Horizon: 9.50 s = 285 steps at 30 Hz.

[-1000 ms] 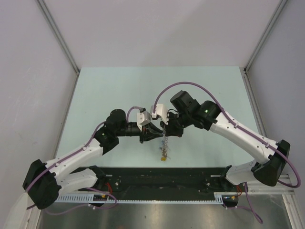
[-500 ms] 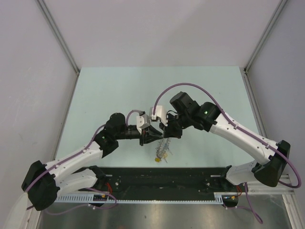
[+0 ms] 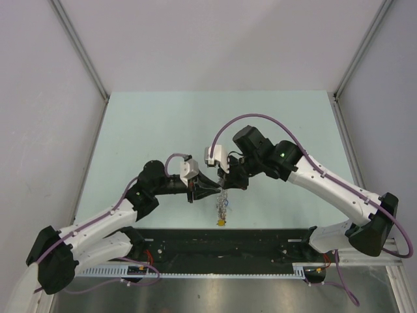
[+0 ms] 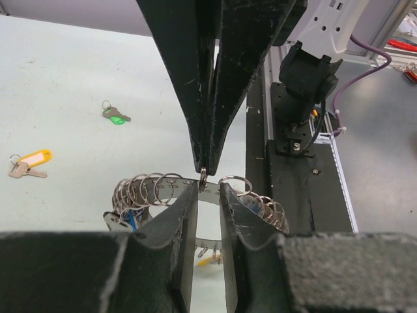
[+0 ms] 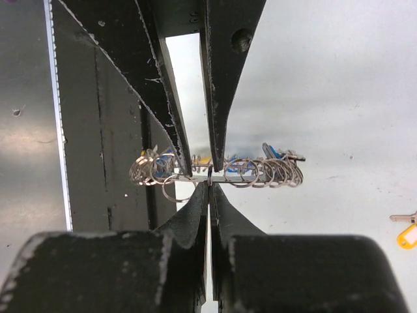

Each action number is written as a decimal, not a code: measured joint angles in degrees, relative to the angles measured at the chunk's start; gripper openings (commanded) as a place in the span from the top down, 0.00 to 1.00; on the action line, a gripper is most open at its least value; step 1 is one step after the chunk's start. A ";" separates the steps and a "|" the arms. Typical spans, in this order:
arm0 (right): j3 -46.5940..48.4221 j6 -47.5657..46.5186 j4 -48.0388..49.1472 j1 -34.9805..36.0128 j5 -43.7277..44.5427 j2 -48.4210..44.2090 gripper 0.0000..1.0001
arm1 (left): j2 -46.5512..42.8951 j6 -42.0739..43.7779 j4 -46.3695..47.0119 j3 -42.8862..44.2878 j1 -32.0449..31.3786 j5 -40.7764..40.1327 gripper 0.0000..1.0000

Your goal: Put the keys on the keyring

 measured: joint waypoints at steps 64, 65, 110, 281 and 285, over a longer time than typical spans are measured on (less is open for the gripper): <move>-16.09 10.45 20.96 -10.99 -8.79 -17.46 0.63 | -2.29 -14.43 22.53 -11.13 0.39 -6.29 1.00; -18.27 12.44 24.33 -11.45 -9.35 -19.02 0.64 | -2.34 -14.97 23.74 -11.56 0.39 -6.88 1.00; -42.86 34.40 67.60 4.94 20.85 -25.90 0.72 | -4.72 -20.24 33.20 -13.94 0.39 -16.26 0.99; -37.09 17.22 62.77 15.19 39.71 -21.51 0.22 | -5.31 10.34 -25.11 8.74 0.87 -12.35 1.00; -35.32 22.43 59.58 9.92 39.54 -24.74 0.05 | -5.64 7.30 -20.98 5.88 0.87 -12.85 1.00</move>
